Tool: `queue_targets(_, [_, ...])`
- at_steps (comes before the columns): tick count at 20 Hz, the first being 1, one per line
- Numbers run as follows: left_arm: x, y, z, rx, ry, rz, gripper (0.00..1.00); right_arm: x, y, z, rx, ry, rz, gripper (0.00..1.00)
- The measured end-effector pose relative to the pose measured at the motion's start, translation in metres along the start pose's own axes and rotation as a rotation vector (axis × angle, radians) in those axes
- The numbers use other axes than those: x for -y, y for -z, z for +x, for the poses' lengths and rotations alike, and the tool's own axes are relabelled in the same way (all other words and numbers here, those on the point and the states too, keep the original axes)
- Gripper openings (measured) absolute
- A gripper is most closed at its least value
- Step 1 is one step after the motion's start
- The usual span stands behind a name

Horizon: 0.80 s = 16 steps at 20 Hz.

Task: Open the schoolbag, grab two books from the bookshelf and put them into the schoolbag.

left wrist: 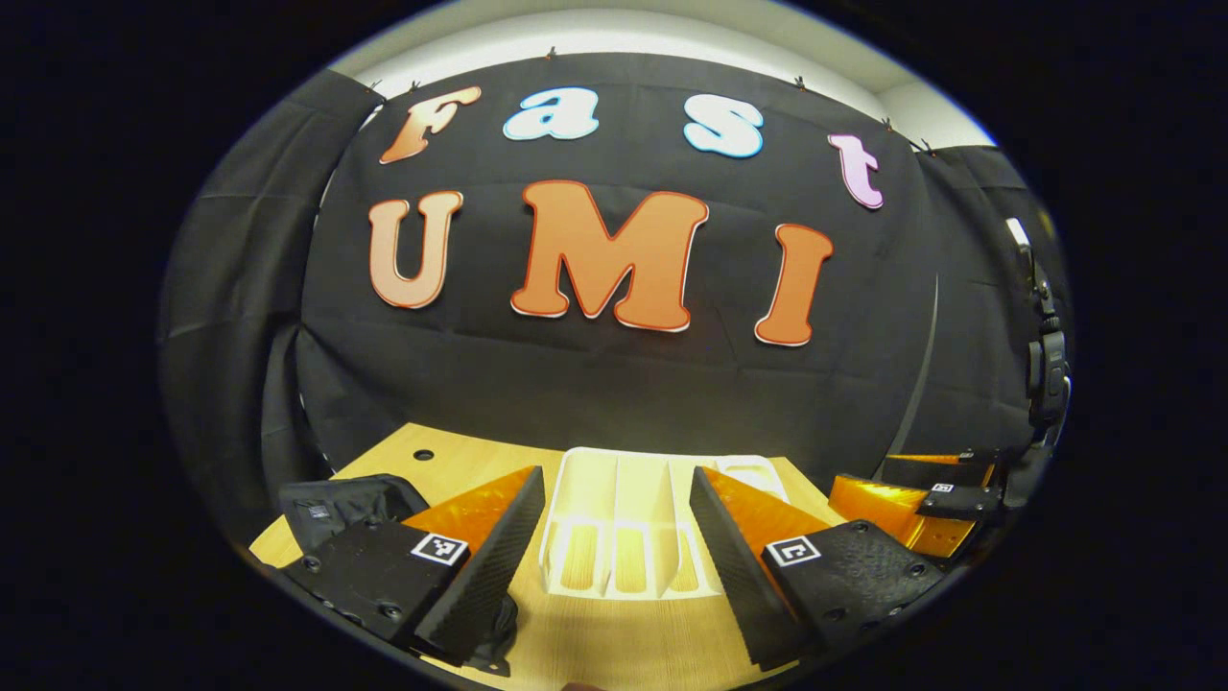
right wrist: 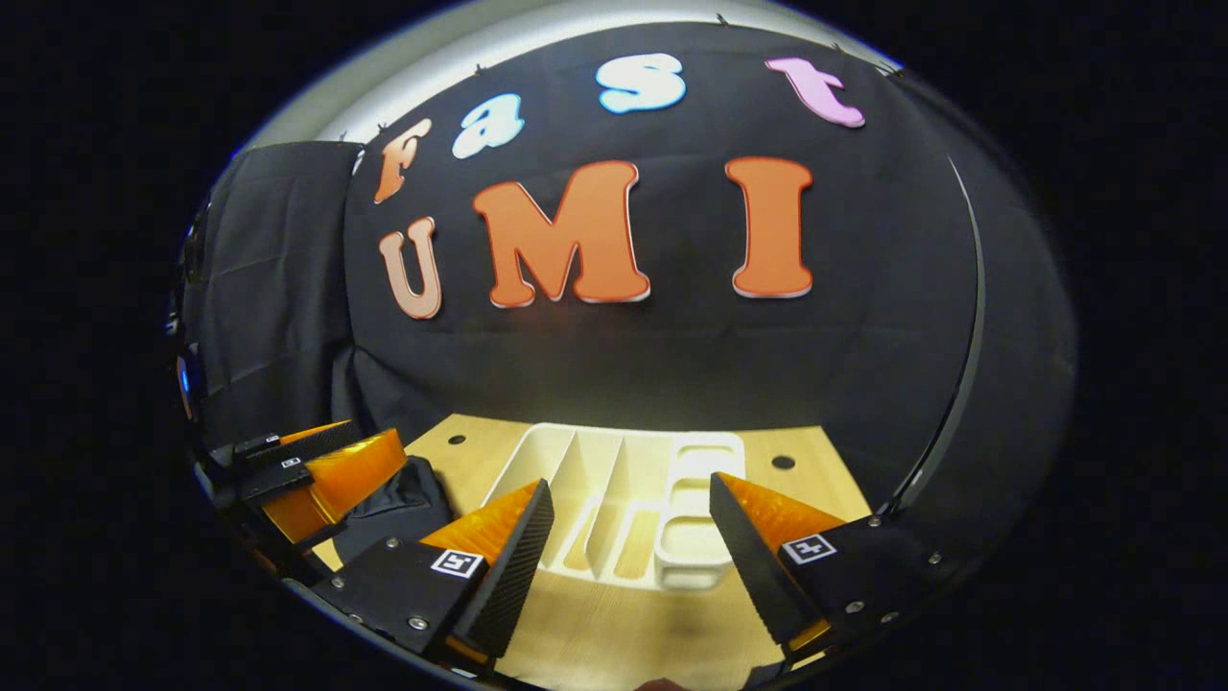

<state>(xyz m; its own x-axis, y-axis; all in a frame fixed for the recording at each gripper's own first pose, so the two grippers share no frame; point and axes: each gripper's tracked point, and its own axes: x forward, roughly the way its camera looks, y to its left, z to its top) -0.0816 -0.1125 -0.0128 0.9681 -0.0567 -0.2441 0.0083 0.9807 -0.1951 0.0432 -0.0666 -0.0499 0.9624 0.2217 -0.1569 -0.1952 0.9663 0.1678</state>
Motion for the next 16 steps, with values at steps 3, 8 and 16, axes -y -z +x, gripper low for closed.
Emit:
queue_targets(3, [-0.001, -0.012, -0.005, 0.057, -0.035, 0.017, 0.97, 0.002, -0.013, -0.003, 0.071, 0.003, -0.041, 0.97])
queue_targets(8, [0.009, -0.030, -0.012, 0.164, -0.053, 0.066, 0.97, 0.010, -0.015, -0.007, 0.092, 0.035, -0.063, 0.97])
queue_targets(16, [0.015, -0.035, 0.000, 0.184, -0.012, 0.102, 0.94, 0.008, -0.016, 0.001, 0.115, 0.077, -0.041, 0.97])
